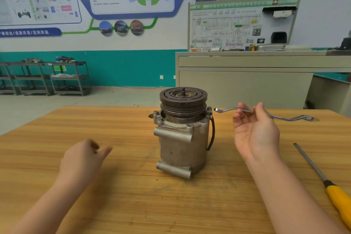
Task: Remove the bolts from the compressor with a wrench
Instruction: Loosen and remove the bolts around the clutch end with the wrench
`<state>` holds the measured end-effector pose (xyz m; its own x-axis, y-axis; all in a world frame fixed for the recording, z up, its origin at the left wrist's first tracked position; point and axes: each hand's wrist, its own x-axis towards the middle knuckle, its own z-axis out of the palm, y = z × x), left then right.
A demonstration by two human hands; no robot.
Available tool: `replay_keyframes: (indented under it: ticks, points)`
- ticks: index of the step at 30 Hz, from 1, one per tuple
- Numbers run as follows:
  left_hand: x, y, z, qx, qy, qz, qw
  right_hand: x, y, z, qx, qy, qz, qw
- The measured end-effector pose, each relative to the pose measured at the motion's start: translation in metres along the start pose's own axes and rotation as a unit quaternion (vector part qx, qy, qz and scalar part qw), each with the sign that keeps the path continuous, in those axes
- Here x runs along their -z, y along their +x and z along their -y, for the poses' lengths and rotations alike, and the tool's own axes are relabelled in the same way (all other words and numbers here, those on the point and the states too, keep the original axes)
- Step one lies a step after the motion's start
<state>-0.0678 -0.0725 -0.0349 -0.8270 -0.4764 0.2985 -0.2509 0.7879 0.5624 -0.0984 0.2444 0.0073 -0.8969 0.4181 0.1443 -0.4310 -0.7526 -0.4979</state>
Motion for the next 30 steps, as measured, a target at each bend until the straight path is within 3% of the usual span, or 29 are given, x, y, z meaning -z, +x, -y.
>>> replay_keyframes:
  ticks: [1,3,6,9,13,16,19,22,26,30]
  points:
    - [0.001,-0.011,-0.018,-0.025,-0.083,-0.009,0.996,0.0,0.001,0.0,0.001,0.001,0.002,1.0]
    - [-0.002,-0.041,-0.066,-0.069,-0.218,0.043,0.973,0.001,0.002,-0.002,0.008,-0.004,0.008,1.0]
    - [-0.028,-0.074,-0.123,-0.081,-0.285,0.132,0.946,0.001,-0.001,-0.004,0.026,-0.029,0.013,0.999]
    - [-0.05,-0.075,-0.137,-0.056,-0.329,0.075,0.94,0.002,-0.004,-0.003,0.047,-0.034,-0.006,0.998]
    - [-0.056,-0.064,-0.122,-0.121,-0.317,0.036,0.94,0.0,-0.006,0.0,0.076,-0.047,-0.014,0.996]
    - [-0.041,-0.04,-0.1,-0.2,-0.325,0.146,0.913,-0.005,-0.016,-0.004,0.149,-0.091,0.018,0.985]
    - [-0.017,-0.007,-0.076,-0.229,-0.263,0.282,0.894,-0.007,-0.027,-0.01,0.234,-0.158,0.078,0.956]
    - [-0.001,0.013,-0.059,-0.176,-0.235,0.235,0.927,-0.008,-0.035,-0.015,0.305,-0.213,0.132,0.919]
    - [-0.006,-0.018,-0.082,-0.22,-0.268,0.252,0.903,-0.009,-0.04,-0.019,0.406,-0.284,0.187,0.848]
    - [-0.037,-0.049,-0.124,-0.195,-0.266,0.092,0.939,-0.007,-0.041,-0.024,0.459,-0.337,0.21,0.795]
